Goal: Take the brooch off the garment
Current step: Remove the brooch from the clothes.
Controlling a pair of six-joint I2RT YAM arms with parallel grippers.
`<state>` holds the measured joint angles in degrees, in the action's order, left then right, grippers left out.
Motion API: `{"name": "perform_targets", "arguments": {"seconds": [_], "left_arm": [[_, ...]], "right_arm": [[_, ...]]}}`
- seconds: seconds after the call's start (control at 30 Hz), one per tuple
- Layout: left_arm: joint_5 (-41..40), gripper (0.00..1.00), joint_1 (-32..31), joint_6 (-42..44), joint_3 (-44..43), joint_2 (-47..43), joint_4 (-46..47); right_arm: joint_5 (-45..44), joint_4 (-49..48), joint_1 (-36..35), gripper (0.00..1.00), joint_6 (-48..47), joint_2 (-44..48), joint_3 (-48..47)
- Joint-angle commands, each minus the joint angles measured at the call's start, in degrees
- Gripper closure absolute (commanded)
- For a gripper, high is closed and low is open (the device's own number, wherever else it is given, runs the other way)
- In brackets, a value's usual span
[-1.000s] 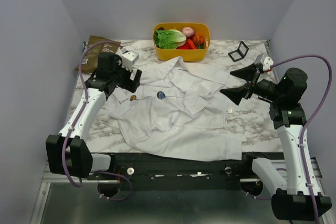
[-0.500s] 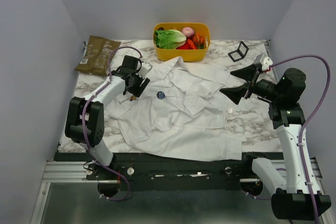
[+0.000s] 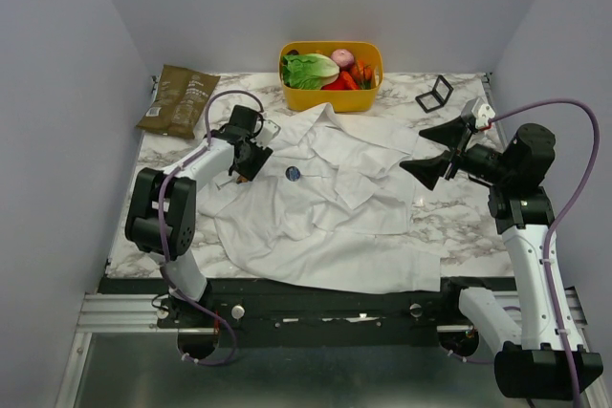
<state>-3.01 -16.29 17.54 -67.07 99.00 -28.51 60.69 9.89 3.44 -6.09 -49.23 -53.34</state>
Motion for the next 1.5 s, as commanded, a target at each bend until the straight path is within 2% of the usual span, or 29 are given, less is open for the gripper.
{"name": "perform_targets", "arguments": {"seconds": [0.0,0.23,0.53,0.67,0.83,0.87,0.93,1.07,1.3,1.47], "left_arm": [[0.72,0.34,-0.93,-0.66,0.8,1.02,-0.67],[-1.65,0.39,-1.72,-1.1,1.15,2.6,-0.58],[-4.99,0.53,-1.9,-1.11,1.76,3.22,-1.63],[-5.17,0.65,-1.81,-0.84,2.47,1.9,-1.81],[-5.26,0.73,-1.81,-0.75,3.08,0.49,-1.99],[-5.17,0.79,-1.81,-0.75,3.17,0.49,-2.16],[-5.26,0.82,-1.81,-0.93,3.26,0.14,-2.08],[-5.7,1.0,-1.81,-0.93,3.17,-0.39,-1.99],[-2.19,1.0,-1.99,-0.14,1.86,-2.85,-2.34],[5.26,1.0,-2.51,1.09,1.06,-7.15,-3.13]], "right_arm": [[-1.18,-1.54,0.25,0.0,-0.94,0.28,0.7],[-1.62,-1.37,0.25,0.0,-1.12,0.63,0.78],[-1.71,-1.28,0.25,0.0,-1.3,0.45,0.87],[-1.89,-1.28,0.25,0.0,-1.38,0.28,0.78],[-1.97,-1.36,0.25,0.0,-1.47,0.28,0.87],[-1.97,-1.36,0.25,0.0,-1.47,0.28,0.87],[-2.06,-1.36,0.25,0.0,-1.47,0.19,0.87],[-2.15,-1.28,0.25,0.0,-1.56,0.19,0.96],[-1.54,-0.93,0.25,0.0,-1.82,-0.16,0.7],[5.66,1.18,0.25,0.0,-3.14,-0.95,-0.18]]}}
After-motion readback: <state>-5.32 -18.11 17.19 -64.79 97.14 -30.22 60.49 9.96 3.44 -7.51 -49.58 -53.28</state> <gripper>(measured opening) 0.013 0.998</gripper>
